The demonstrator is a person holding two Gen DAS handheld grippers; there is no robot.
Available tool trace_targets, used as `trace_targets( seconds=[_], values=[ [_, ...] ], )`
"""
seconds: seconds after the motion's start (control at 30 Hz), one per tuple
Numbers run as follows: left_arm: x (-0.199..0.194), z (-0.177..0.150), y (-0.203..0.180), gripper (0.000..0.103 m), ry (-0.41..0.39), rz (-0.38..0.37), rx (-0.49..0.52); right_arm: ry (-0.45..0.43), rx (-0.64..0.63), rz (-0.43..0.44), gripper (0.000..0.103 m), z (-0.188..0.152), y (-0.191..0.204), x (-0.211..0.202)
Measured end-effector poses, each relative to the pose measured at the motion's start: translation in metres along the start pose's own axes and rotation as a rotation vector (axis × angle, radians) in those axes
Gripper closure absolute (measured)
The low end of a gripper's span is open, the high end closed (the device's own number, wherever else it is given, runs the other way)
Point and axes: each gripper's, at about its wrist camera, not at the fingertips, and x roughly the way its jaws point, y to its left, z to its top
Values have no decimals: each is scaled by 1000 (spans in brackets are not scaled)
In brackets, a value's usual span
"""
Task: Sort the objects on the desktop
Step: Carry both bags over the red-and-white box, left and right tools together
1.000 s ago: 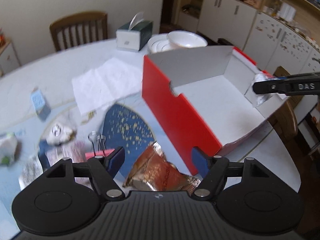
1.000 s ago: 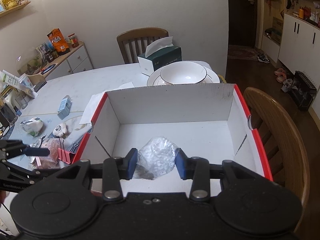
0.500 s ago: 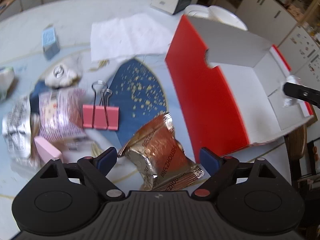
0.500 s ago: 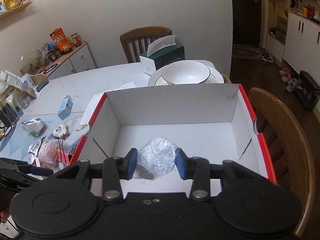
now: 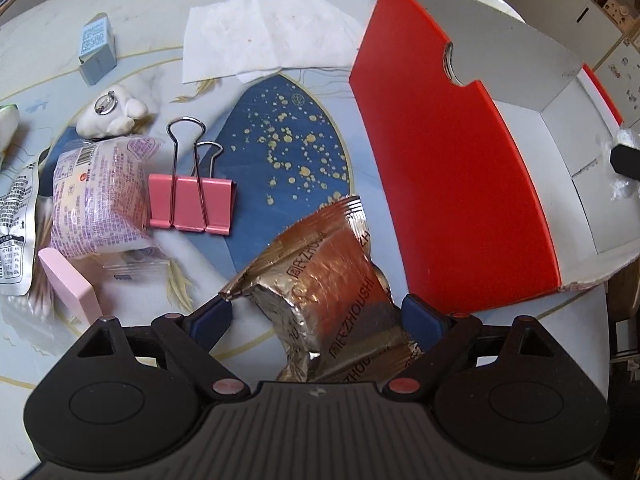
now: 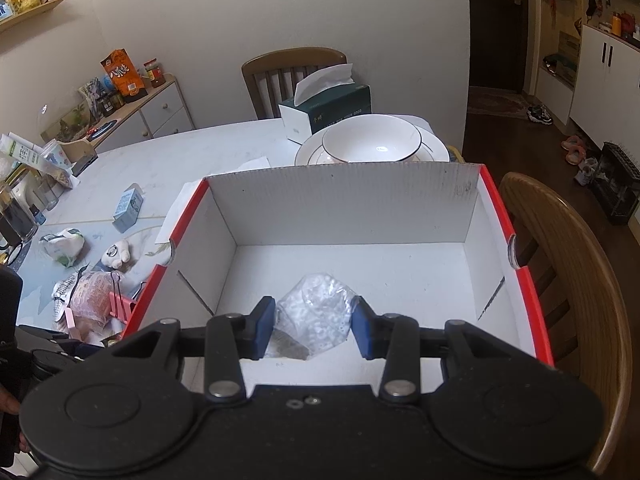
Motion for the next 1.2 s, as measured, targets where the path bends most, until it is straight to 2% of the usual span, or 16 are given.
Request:
trace_targets(
  seconds=[0.23, 0.3, 0.4, 0.43, 0.67, 0.97, 1.1, 1.2],
  values=[
    [-3, 1, -2, 34, -24, -33, 10, 4, -1, 1, 63, -1, -2, 2],
    [-6, 1, 0, 45, -37, -42, 10, 5, -3, 1, 63, -1, -2, 3],
    [-9, 1, 3, 52, -48, -58, 11, 6, -8, 4, 63, -1, -2, 4],
    [-9, 0, 3, 61, -49, -69, 14, 6, -9, 5, 63, -1, -2, 4],
    [-26, -1, 7, 63, -102, -85, 15, 17, -21, -1, 64, -1, -6, 6],
    [-89, 18, 9, 63, -250, -113, 20, 27, -21, -12, 64, -3, -16, 8],
    [-111, 36, -8, 63, -298, -152, 85, 34, -23, -17, 64, -3, -19, 10],
    [-110, 50, -32, 63, -293, -188, 158, 40, -24, -19, 64, -4, -21, 12]
  ],
)
